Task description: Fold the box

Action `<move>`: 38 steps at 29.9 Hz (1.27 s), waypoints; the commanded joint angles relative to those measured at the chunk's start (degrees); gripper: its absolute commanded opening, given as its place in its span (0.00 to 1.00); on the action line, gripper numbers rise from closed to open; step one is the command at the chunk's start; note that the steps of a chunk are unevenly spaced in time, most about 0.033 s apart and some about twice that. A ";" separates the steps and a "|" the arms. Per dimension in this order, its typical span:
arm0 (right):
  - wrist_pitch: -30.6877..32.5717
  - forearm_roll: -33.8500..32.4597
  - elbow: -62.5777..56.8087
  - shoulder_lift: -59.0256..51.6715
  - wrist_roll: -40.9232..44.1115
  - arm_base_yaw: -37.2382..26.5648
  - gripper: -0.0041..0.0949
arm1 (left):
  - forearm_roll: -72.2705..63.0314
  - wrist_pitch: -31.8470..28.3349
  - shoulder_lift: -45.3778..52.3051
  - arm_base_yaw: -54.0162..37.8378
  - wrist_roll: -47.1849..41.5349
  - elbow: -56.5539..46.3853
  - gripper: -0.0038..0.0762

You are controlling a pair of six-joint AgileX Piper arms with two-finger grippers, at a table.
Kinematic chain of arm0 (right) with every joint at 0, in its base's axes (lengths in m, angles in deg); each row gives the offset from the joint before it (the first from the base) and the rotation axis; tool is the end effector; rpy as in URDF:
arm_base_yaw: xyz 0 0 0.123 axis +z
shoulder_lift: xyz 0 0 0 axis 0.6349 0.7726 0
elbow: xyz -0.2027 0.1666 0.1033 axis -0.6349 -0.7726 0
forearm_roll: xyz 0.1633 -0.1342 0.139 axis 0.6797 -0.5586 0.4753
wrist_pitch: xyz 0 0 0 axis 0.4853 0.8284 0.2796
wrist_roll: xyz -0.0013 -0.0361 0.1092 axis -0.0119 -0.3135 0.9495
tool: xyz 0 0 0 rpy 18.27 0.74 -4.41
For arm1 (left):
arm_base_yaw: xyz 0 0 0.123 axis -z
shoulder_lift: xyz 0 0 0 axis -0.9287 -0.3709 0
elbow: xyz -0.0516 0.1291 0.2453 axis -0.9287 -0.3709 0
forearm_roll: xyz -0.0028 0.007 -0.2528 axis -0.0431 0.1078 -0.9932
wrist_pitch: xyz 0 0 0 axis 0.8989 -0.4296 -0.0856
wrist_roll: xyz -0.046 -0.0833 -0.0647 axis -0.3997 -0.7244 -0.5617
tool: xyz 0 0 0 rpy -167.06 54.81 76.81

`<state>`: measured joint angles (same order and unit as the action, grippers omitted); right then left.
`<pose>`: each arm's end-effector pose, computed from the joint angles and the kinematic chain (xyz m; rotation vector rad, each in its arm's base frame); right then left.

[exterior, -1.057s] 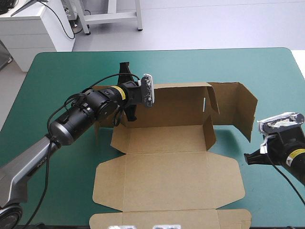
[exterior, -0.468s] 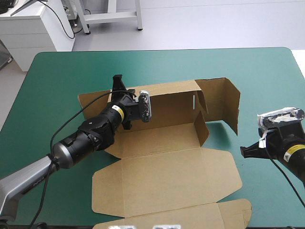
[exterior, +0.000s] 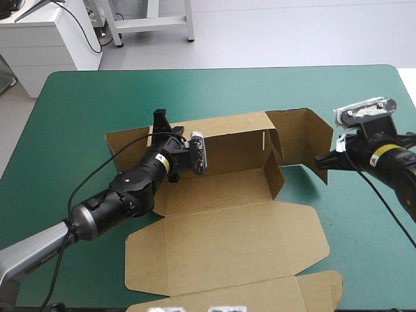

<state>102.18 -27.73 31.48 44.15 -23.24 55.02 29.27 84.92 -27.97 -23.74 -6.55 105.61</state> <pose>0.2105 0.0441 0.4047 -0.3084 2.1423 -0.0227 0.2702 -0.1998 0.2989 1.4952 1.3706 0.6580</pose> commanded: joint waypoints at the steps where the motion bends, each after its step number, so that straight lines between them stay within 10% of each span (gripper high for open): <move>1: -1.74 -0.18 7.71 3.96 -1.05 -0.43 0.03 | 5.09 1.34 2.55 0.46 -3.29 -0.08 0.04; 25: 19.96 14.86 60.19 49.22 -7.39 -4.06 0.02 | 10.03 0.51 3.92 0.60 -12.09 -2.69 0.04; 38: 21.04 22.23 63.00 58.97 -3.53 -7.93 0.02 | 9.61 1.41 3.92 0.60 -12.09 -2.69 0.04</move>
<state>123.39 -7.13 93.43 106.73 -26.42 47.54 38.34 84.60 -26.28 -23.49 -17.52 101.49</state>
